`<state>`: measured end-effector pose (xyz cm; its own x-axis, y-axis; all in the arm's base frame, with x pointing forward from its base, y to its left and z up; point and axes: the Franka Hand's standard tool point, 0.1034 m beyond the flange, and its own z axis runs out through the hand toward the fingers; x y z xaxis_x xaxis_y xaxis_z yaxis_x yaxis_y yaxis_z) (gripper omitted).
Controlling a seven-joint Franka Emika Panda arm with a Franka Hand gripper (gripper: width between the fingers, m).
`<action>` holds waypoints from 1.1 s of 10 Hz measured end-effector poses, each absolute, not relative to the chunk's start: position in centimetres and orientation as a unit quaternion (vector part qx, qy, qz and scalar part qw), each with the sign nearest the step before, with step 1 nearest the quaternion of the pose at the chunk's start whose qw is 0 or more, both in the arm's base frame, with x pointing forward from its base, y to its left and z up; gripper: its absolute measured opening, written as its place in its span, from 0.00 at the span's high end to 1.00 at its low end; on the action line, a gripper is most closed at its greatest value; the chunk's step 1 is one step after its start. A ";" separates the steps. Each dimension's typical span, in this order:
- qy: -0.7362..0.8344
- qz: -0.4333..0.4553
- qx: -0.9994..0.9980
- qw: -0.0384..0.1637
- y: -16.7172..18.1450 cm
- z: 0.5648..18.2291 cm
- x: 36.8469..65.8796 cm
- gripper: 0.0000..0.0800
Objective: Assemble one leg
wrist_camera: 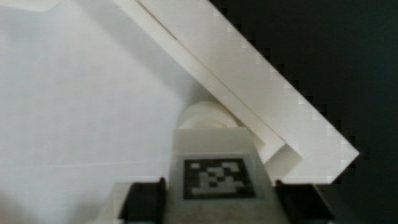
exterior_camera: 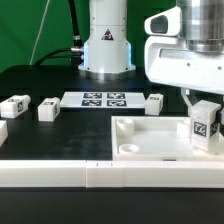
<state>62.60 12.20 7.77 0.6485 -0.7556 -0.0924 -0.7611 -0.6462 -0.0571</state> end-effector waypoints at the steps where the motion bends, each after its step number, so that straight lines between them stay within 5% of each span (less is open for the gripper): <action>1: 0.451 0.038 -0.890 0.046 12.2 7.8 62.7 0.64; 4: 0.428 0.037 -0.902 0.048 12.3 7.7 62.6 0.52; 5: 0.405 0.037 -0.912 0.048 12.5 7.7 62.6 0.30; 7: 0.290 0.031 -0.955 0.051 12.5 7.6 62.6 0.21; 11: 0.035 0.015 -0.998 0.057 12.4 7.9 63.1 0.19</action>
Offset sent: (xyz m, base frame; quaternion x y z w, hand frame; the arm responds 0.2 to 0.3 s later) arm 0.0000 0.0000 0.0000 0.0000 0.0000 -0.0799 0.9968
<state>63.06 12.39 7.89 0.9971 -0.0683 -0.0345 -0.0718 -0.9911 -0.1118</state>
